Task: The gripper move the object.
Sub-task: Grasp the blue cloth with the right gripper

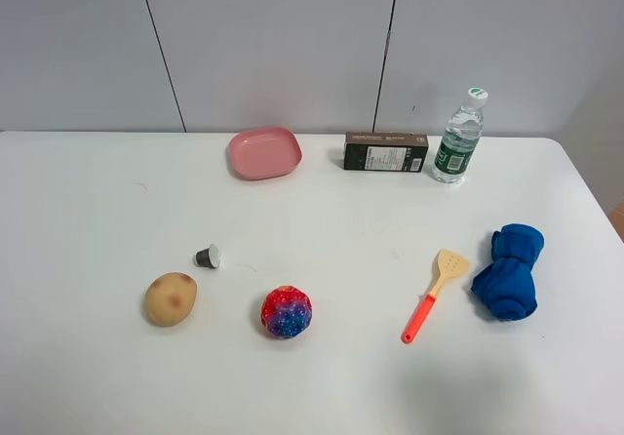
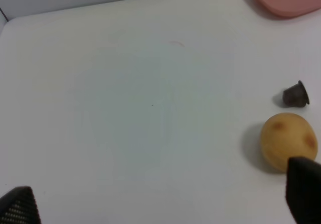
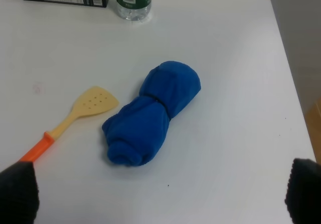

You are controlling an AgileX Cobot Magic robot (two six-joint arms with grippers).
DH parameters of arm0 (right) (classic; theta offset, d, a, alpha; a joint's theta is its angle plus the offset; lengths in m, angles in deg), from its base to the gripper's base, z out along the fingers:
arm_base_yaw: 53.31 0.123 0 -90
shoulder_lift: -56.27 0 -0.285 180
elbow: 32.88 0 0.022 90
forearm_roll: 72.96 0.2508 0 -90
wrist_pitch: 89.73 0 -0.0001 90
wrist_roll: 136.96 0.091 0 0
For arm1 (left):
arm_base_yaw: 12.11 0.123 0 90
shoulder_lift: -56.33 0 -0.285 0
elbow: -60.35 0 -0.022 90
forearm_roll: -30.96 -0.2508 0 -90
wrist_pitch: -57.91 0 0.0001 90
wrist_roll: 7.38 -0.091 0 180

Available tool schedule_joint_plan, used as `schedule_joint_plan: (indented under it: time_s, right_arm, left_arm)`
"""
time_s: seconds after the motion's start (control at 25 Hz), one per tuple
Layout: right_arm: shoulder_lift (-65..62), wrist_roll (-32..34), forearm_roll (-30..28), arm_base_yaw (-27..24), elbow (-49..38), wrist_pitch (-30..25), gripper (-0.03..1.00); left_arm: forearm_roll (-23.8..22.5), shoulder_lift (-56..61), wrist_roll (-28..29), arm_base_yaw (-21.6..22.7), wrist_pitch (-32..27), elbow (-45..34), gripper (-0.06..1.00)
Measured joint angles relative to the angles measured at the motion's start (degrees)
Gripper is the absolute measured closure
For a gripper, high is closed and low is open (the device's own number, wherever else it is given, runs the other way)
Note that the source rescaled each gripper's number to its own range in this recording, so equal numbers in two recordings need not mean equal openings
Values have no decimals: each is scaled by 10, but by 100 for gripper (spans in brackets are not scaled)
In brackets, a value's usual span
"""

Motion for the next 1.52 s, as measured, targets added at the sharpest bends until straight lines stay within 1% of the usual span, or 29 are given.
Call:
schedule_joint_plan:
  time_s: [1.52]
  right_arm:
    - [0,4,0,0,0,0,-3]
  left_arm:
    - [1,0,0,0,0,0,-6]
